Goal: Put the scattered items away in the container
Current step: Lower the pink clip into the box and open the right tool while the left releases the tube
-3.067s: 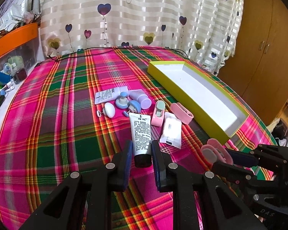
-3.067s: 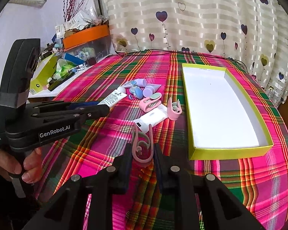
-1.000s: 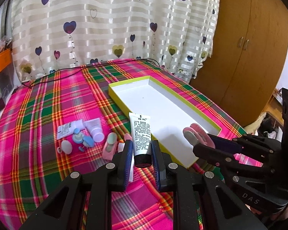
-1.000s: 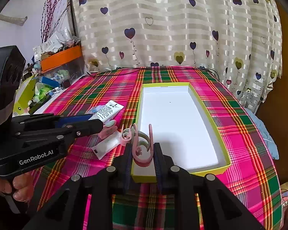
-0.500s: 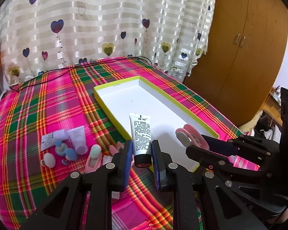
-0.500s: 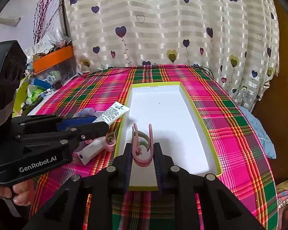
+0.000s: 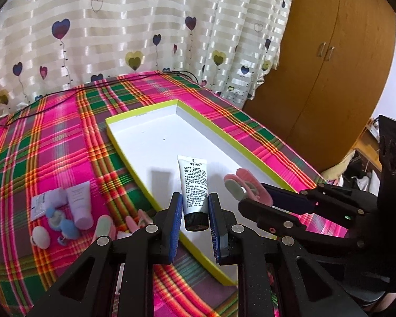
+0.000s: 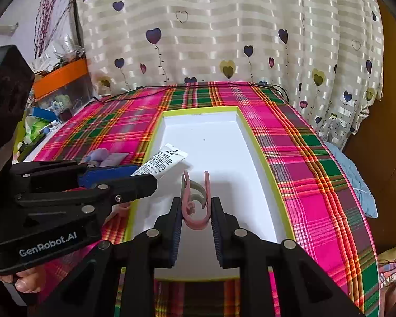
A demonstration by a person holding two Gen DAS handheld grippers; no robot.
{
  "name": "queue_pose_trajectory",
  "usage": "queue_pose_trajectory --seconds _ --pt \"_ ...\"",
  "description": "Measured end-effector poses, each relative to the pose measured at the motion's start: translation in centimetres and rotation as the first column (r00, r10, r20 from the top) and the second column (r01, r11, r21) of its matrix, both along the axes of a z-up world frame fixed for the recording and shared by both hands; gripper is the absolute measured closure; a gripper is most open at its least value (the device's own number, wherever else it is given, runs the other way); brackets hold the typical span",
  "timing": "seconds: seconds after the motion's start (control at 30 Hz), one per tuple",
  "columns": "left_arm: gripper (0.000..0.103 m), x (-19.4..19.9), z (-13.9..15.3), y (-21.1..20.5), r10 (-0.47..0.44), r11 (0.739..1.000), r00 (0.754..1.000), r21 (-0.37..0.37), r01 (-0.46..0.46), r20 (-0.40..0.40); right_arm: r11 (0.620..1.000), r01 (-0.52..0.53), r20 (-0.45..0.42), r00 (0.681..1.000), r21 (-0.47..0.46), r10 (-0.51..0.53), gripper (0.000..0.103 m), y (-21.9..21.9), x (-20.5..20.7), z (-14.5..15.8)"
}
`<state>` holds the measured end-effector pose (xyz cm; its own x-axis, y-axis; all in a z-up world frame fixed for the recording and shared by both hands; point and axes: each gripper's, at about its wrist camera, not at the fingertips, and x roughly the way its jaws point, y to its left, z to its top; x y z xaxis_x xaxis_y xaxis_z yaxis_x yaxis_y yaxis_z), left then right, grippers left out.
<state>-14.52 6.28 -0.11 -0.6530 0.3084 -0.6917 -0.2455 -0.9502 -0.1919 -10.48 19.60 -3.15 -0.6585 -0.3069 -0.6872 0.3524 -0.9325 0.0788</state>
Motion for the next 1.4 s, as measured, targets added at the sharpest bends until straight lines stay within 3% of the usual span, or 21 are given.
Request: queue_pose_trajectory --seconds 1.03,1.4 --pt "0.082 -4.4 -3.5 1.1 0.002 1.0 0.994 -0.021 0.0 0.107 0.998 0.033 0.076 0.996 0.062 -0.037 0.081 0.6 -4.4 -2.9" --pt "0.082 -4.4 -3.2 1.3 -0.014 0.999 0.997 -0.03 0.016 0.08 0.997 0.055 0.078 0.995 0.061 -0.059 0.081 1.0 -4.4 -3.1"
